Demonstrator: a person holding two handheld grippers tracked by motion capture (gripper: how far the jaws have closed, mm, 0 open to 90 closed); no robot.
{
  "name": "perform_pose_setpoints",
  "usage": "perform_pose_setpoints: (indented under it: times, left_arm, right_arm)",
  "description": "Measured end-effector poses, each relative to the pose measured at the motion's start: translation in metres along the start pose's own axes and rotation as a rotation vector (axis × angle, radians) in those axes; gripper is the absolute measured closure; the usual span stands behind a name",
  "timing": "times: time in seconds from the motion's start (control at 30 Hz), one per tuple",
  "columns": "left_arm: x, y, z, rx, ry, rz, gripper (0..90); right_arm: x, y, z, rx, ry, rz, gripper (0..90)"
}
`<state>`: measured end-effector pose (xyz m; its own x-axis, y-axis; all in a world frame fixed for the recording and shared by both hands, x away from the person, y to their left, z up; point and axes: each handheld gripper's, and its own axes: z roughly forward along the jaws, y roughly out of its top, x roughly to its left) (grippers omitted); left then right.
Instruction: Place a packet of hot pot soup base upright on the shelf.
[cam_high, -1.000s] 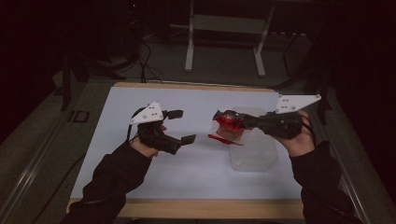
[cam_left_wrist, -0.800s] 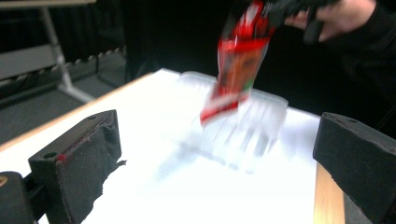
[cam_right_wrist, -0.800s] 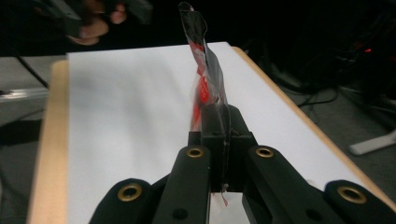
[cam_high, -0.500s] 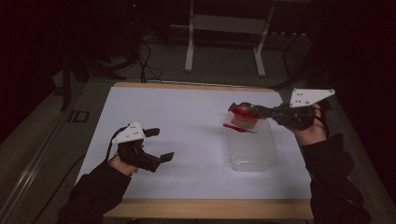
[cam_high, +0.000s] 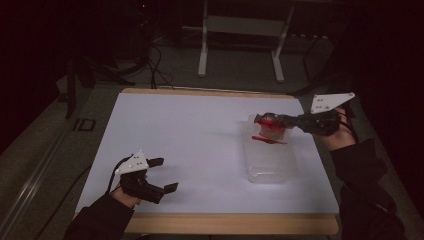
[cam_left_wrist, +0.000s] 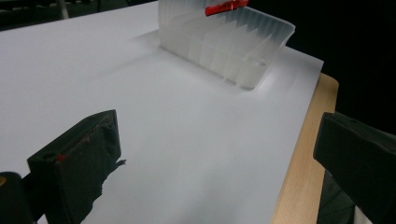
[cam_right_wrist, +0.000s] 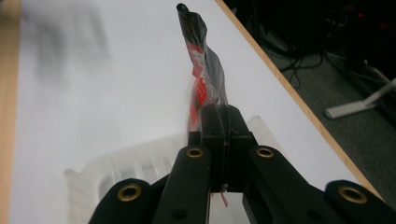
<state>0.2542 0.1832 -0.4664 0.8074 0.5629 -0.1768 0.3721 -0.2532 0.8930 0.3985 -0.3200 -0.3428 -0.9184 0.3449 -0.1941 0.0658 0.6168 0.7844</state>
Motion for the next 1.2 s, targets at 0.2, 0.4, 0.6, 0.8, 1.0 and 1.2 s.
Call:
perform_pose_setpoints:
  times: [0.2, 0.4, 0.6, 0.8, 1.0, 1.2]
  left_arm:
    - [0.003, -0.004, -0.003, 0.005, 0.006, -0.010, 0.7]
    - [0.006, -0.008, -0.003, 0.000, 0.016, -0.013, 0.8]
    - [0.011, -0.015, -0.001, 0.006, 0.037, -0.007, 0.8]
    - [0.014, -0.018, -0.001, 0.004, 0.058, -0.008, 0.8]
    - [0.015, -0.023, 0.001, -0.005, 0.079, 0.018, 0.8]
    - [0.016, -0.024, 0.003, -0.007, 0.090, 0.017, 0.8]
  right_arm:
    - [-0.006, -0.007, 0.011, 0.050, -0.013, -0.001, 90.0]
    - [-0.011, -0.012, 0.027, 0.069, 0.001, 0.001, 89.9]
    - [-0.012, -0.016, 0.041, 0.049, 0.016, 0.017, 89.9]
    - [-0.015, -0.026, 0.051, 0.006, 0.042, 0.049, 89.8]
    - [-0.015, -0.040, 0.055, -0.009, 0.055, 0.078, 89.8]
    - [-0.016, -0.054, 0.058, -0.005, 0.069, 0.113, 89.2]
